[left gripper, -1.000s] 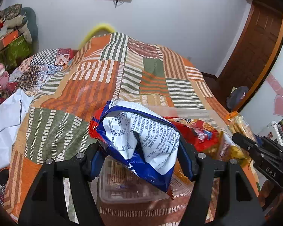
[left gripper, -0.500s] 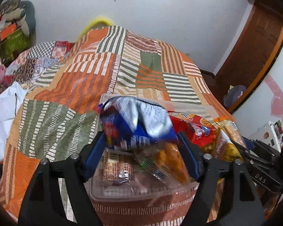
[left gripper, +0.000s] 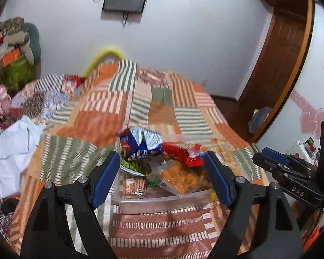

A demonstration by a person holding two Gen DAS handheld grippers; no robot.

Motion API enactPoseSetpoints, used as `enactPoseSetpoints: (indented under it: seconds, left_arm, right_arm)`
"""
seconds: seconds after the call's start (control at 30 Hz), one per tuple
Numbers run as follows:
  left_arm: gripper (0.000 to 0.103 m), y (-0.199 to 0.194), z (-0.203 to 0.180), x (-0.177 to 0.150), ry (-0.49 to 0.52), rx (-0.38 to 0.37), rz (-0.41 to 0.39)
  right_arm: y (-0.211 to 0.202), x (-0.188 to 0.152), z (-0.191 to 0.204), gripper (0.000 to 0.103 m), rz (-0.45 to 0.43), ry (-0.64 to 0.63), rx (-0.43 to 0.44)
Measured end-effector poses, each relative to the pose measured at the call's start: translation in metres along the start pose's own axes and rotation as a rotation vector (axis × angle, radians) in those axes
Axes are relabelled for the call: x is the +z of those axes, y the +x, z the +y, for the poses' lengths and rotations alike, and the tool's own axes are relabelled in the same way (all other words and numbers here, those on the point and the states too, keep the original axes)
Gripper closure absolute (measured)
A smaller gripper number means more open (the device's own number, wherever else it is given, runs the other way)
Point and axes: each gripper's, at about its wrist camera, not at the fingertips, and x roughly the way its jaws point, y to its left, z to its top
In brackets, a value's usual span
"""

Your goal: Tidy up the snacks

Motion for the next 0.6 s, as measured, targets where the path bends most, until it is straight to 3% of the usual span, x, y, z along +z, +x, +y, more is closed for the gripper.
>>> enactPoseSetpoints:
  seconds: [0.3,0.4,0.5,0.6]
  left_arm:
    - [0.023,-0.088,-0.025,-0.004,0.095,-0.001,-0.203]
    - [0.023,-0.111,-0.036,-0.010,0.128,0.002,-0.261]
    - [0.015,-0.129,-0.042,-0.016,0.132,-0.014,-0.304]
    - [0.010,-0.140,-0.046,-0.022,0.137,-0.024,-0.327]
  right_arm:
    - [-0.071,0.004,0.021,0.057,-0.169,-0.021,0.048]
    - [-0.089,0.003,0.028,0.050,-0.220,-0.027,0.061]
    - [-0.104,0.001,0.034,0.047,-0.262,-0.038,0.069]
    - [-0.115,-0.003,0.039,0.034,-0.299,-0.048,0.073]
